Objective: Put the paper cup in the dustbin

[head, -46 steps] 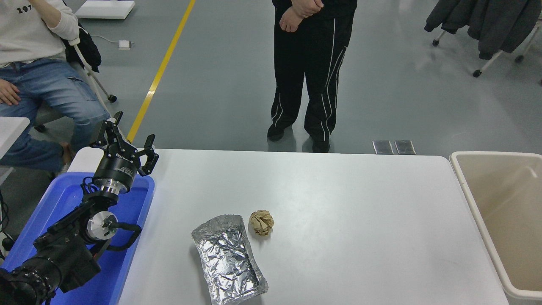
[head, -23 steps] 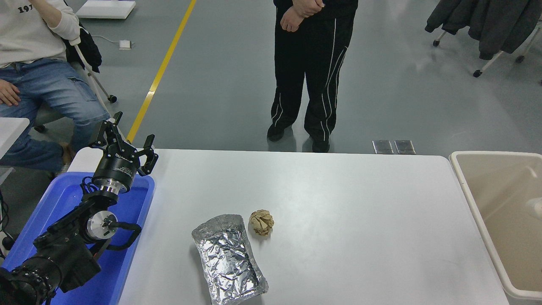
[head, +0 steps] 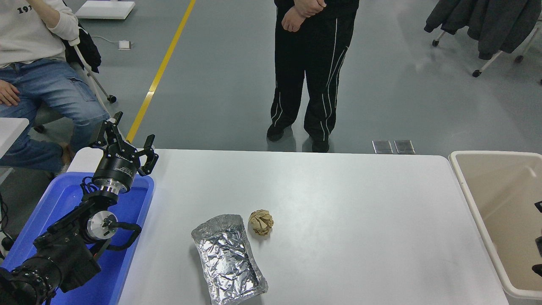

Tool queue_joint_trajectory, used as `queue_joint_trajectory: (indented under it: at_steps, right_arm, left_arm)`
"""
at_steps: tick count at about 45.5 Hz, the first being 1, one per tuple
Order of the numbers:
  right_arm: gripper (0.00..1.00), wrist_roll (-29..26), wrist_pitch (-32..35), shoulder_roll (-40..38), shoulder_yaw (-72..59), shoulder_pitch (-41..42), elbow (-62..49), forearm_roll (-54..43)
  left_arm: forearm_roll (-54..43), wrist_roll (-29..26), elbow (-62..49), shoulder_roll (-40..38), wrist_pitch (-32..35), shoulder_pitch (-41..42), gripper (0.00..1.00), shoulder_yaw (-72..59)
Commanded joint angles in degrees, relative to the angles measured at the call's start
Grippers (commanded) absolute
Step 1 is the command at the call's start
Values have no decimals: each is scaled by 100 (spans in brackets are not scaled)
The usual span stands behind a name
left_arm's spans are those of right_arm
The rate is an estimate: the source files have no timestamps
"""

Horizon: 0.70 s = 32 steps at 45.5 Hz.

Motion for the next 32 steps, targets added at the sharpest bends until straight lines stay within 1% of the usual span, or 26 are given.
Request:
queue_joint_trajectory:
  at_steps: [1, 6, 9, 15, 20, 23, 27, 29, 32]
  right_arm:
    - [99, 19, -14, -13, 34, 756, 62, 1]
    - [99, 37, -14, -83, 52, 1222, 211, 1]
    - [99, 46, -14, -337, 183, 1564, 527, 1]
    - [99, 37, -5, -1058, 745, 2250, 1589, 1]
    - [99, 37, -5, -1761, 1447, 2611, 2670, 1]
    - [99, 37, -5, -2025, 2027, 2646, 3286, 1]
    - [99, 37, 12, -2149, 3011, 2559, 3893, 1]
    - [99, 46, 161, -2158, 3616, 2314, 4218, -8]
    - [99, 54, 346, -2167, 4111, 1979, 4491, 1]
  left_arm:
    - [0, 0, 7, 0, 0, 0, 100, 0]
    - [0, 0, -2, 0, 0, 0, 100, 0]
    - [0, 0, -2, 0, 0, 0, 100, 0]
    - [0, 0, -2, 0, 0, 0, 100, 0]
    - [0, 0, 7, 0, 0, 0, 100, 0]
    - [0, 0, -2, 0, 0, 0, 100, 9]
    - [0, 0, -2, 0, 0, 0, 100, 0]
    - [0, 0, -2, 0, 0, 0, 100, 0]
    - [0, 0, 7, 0, 0, 0, 100, 0]
